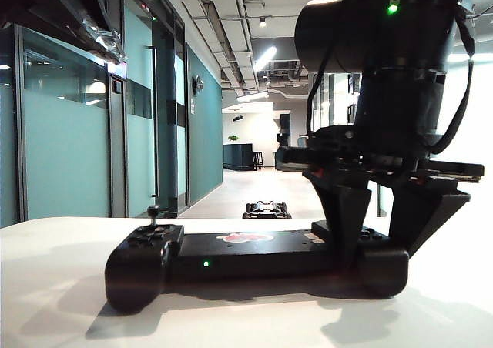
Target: Push the left joystick on the remote control sitting on the white table forward to make the robot dog walk in a straight line until it approaches the door.
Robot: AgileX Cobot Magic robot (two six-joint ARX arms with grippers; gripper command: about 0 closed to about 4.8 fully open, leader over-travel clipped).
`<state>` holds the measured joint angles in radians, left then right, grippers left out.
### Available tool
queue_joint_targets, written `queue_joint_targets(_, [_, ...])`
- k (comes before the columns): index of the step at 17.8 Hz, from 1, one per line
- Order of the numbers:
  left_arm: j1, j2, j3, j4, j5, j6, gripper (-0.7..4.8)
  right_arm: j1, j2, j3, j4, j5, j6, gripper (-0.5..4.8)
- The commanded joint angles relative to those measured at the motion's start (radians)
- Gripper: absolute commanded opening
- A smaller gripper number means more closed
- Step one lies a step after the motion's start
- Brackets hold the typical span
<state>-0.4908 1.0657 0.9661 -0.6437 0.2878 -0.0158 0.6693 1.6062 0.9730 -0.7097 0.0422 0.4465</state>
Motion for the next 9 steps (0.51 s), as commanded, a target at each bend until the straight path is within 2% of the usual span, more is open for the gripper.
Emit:
queue_joint_targets(1, [0.0,-0.001,0.005,0.008,0.008,0.006,-0.05,0.002,-0.003,0.002,0.011,-0.016,0.004,1.97])
queue_joint_targets(4, [0.0,-0.001,0.005,0.009,0.008,0.01,-0.05,0.002,-0.003,0.003,-0.002,-0.015,0.092,1.98])
queue_joint_targets(6, [-0.001,-0.001,0.005,0.01,0.008,0.052,-0.05,0.002,-0.003,0.004,-0.023,-0.015,0.146,1.98])
queue_joint_targets(9, [-0.001,0.005,0.001,0.02,0.008,0.072,-0.05,0.002,-0.003,0.004,-0.056,0.018,0.158,1.98])
